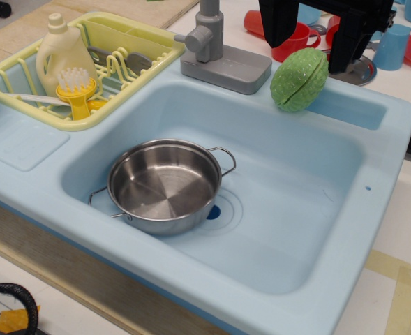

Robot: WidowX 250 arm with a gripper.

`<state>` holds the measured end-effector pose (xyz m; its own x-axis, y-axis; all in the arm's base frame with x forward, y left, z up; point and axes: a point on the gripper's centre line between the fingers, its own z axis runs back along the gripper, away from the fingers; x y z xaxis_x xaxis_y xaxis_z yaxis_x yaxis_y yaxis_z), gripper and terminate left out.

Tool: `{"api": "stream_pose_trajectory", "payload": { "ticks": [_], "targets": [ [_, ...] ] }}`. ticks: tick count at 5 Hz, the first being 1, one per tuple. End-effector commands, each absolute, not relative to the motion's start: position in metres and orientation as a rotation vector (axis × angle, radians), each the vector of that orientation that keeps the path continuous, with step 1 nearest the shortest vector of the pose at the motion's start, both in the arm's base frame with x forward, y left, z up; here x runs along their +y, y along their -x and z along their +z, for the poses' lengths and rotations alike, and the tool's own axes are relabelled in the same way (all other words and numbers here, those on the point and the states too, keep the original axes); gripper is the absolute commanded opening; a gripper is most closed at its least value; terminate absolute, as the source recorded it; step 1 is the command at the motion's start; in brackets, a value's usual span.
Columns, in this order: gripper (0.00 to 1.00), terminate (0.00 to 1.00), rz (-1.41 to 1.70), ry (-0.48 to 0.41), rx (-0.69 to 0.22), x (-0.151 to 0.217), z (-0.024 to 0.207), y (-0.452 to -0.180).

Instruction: Put green squash into pot or pan

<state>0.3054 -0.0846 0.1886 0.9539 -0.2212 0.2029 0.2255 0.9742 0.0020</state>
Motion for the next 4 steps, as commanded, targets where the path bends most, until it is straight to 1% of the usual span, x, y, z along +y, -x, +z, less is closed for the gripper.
{"api": "stream_pose_trajectory", "payload": {
  "ticks": [1, 2, 3, 4],
  "targets": [
    [1.00, 0.00, -0.227, 0.021, -0.204, -0.085, 0.189, -0.305],
    [1.00, 0.00, -0.223, -0.016, -0.231, -0.086, 0.194, -0.322],
    [1.00, 0.00, -0.228, -0.032, -0.228, -0.088, 0.195, -0.337],
    [1.00, 0.00, -0.225, -0.028, -0.230, -0.089, 0.194, -0.345]
  ]
}}
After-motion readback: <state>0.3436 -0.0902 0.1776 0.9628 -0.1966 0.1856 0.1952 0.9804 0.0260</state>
